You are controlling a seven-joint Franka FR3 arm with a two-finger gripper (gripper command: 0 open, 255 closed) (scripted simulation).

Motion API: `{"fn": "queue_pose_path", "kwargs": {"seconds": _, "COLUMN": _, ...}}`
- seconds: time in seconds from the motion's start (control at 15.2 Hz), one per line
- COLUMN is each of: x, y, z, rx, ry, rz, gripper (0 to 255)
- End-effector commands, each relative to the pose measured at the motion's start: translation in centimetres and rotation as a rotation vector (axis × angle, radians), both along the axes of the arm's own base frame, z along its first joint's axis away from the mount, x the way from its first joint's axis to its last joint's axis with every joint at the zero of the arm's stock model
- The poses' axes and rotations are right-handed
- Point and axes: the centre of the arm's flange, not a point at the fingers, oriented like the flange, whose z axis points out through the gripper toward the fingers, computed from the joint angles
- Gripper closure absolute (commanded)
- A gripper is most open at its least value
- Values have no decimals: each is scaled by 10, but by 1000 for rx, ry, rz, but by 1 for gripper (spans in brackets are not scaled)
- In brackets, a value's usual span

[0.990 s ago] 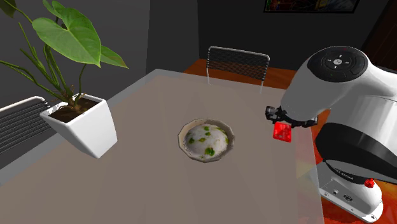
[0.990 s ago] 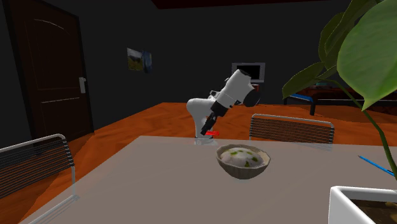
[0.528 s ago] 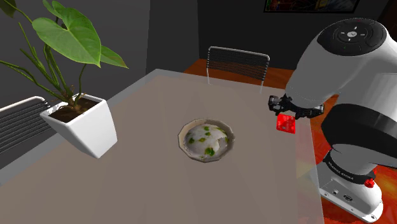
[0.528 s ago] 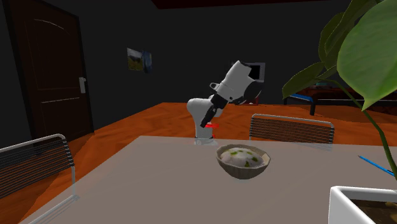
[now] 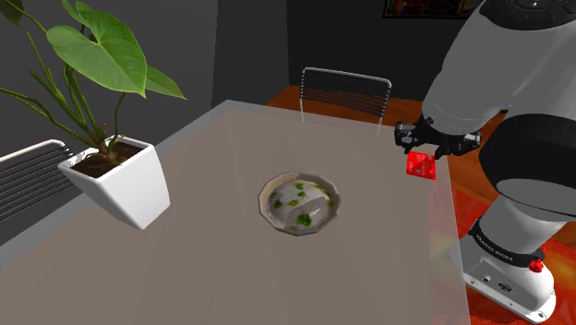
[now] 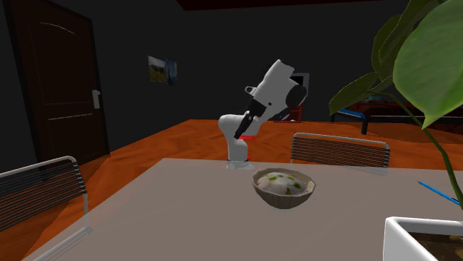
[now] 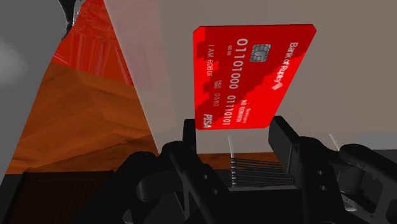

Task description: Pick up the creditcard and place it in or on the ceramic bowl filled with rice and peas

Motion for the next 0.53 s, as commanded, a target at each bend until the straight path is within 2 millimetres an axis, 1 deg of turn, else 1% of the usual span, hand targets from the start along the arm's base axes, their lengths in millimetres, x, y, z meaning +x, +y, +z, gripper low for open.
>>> {"fn": "queue_pose_path", "kwargs": {"seconds": 0.0, "x": 0, "y": 0, "z": 11, "rx": 0, "ry": 0, "rz": 0, "gripper": 255}}
{"fn": "queue_pose_path", "kwargs": {"seconds": 0.07, "x": 0, "y": 0, "z": 14, "rx": 0, "ry": 0, "rz": 0, "gripper": 255}}
{"fn": "queue_pose_path", "kwargs": {"seconds": 0.46, "x": 45, "y": 65, "z": 17, "rx": 0, "ry": 0, "rz": 0, "gripper": 255}}
